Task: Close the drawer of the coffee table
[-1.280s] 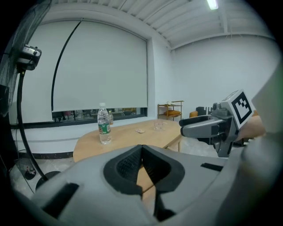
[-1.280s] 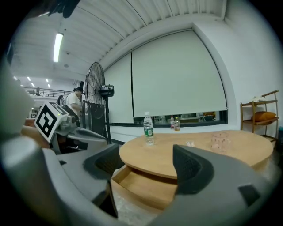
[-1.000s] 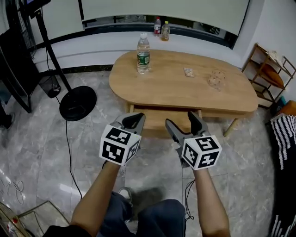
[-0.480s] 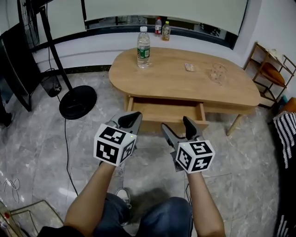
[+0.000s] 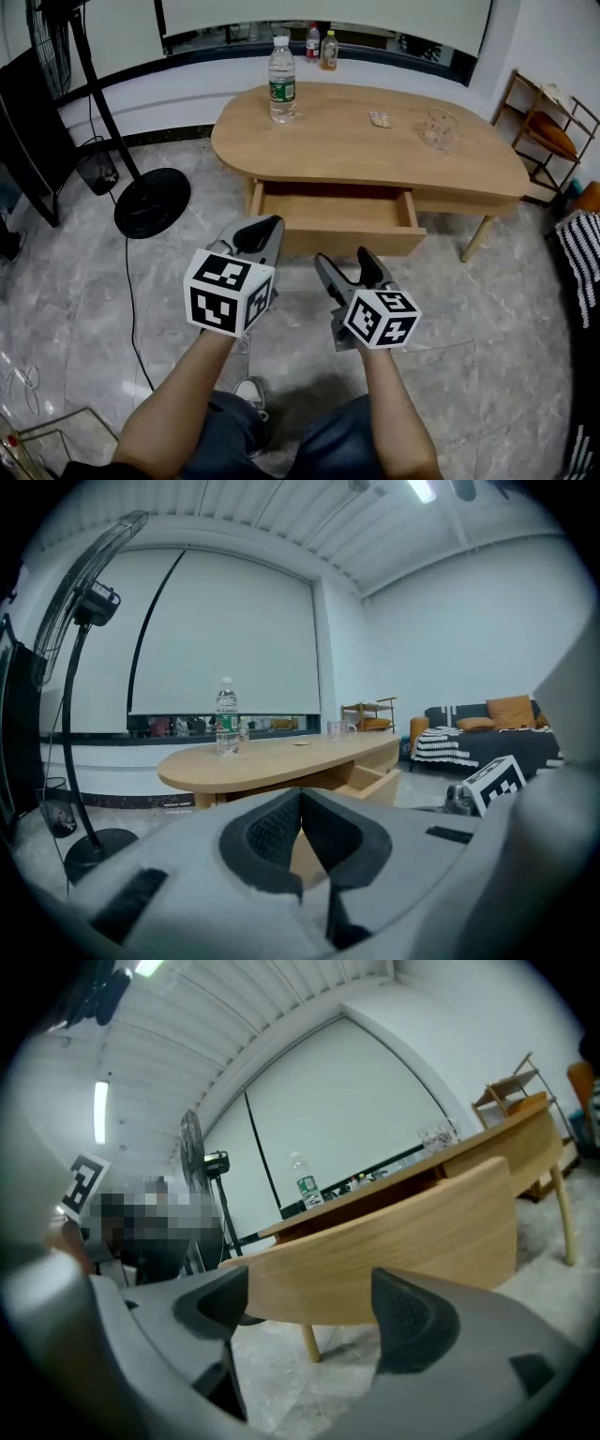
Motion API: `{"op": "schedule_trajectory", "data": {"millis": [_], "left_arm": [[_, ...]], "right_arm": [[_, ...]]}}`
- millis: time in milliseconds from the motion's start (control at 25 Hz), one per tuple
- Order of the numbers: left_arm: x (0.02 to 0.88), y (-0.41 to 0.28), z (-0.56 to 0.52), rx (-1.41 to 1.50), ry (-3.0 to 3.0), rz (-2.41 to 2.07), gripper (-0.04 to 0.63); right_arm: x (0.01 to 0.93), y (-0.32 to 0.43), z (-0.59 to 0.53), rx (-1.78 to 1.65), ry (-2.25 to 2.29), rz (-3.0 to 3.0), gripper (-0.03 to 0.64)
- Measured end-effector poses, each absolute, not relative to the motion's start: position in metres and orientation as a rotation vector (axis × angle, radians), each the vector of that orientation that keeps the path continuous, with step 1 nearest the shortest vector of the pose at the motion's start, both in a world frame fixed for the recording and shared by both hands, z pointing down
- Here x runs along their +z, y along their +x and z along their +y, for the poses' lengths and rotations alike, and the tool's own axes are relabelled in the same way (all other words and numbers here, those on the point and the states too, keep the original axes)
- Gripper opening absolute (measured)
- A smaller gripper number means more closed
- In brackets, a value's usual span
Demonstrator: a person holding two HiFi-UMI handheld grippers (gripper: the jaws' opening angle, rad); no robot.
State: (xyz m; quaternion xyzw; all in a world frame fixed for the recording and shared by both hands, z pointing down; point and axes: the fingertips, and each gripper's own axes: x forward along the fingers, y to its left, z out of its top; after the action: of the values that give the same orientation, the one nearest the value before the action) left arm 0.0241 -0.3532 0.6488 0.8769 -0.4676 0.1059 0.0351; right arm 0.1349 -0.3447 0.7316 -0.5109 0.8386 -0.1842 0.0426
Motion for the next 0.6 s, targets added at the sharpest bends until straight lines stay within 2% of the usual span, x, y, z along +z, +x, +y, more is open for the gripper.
{"op": "schedule_trajectory", "data": {"millis": [200,360,600], "left_arm": [[0.658,0.022,-0.359,0.361,2.669,-1.437,0.002],[0.661,0.014,-0.362,0.360,2.646,-1.453,0.002],[0.663,0.003,-0.367,0.393,2.638,-1.484,0.002]], "right_arm": [[0.755,0.145,-0.354,-0.748,-1.504,2.369,0.418],[0.774,0.152,-0.367,-0.909,-1.412,2.149,0.464],[0.783,0.156,-0.388,-0.992,-1.285,1.938,0.497]]}}
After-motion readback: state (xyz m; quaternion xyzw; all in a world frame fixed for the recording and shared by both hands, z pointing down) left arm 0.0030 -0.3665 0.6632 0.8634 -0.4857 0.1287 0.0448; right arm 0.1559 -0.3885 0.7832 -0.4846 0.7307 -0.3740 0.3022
